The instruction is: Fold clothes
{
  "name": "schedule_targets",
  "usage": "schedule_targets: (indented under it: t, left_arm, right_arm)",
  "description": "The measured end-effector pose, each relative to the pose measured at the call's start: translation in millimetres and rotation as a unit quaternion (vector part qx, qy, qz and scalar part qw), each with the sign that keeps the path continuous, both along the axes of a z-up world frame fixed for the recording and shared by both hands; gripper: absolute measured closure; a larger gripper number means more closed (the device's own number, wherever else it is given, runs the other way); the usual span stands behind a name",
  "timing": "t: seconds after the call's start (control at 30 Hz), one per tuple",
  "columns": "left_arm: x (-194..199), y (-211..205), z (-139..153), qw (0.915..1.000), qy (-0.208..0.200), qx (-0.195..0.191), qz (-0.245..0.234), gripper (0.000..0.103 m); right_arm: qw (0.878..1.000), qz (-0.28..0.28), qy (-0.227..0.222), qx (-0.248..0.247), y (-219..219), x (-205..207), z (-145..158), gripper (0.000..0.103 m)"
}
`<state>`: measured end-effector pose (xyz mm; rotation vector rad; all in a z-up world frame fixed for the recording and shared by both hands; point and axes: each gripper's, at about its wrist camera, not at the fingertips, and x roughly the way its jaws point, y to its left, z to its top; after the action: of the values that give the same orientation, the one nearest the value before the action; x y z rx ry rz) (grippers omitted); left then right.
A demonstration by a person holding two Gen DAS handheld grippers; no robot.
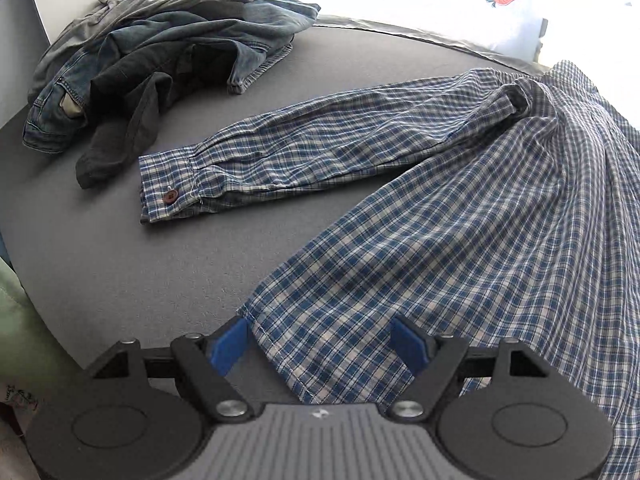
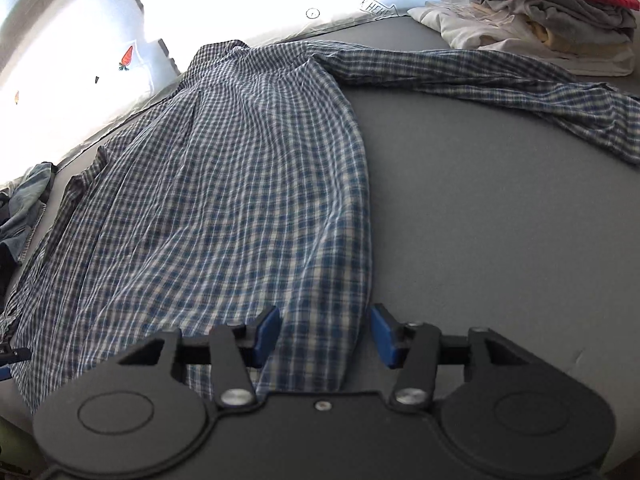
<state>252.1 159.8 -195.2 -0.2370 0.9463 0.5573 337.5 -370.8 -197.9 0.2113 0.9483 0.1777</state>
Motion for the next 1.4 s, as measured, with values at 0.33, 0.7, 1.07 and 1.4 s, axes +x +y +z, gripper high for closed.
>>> schedule_targets:
  t: [0.33, 0.7, 1.07, 1.4]
  left_arm:
    - [-45, 10, 54, 0.9893, -0.097, -0.109, 0.002, 0.1]
    - [-68, 1, 26, 0.9959, -0.026, -0.079, 0.034, 0.093]
    - [-62, 6, 55, 0.995, -0.038, 0.024, 0.089, 0.047]
    - [-29, -34, 72, 0.998, -0.043, 0.007, 0.045, 0.019]
  right_arm:
    - [0.988, -0.07, -0.133, -0.04, -24, -34, 83, 0.102]
    - [0.993, -0.118, 0.004, -0.028, -50, -35, 26, 0.087]
    - [0.993, -0.114, 0.021, -0.013, -62, -38, 14, 0.065]
    - [0.991, -0.127, 0.015, -0.046, -91, -25, 8, 0.013]
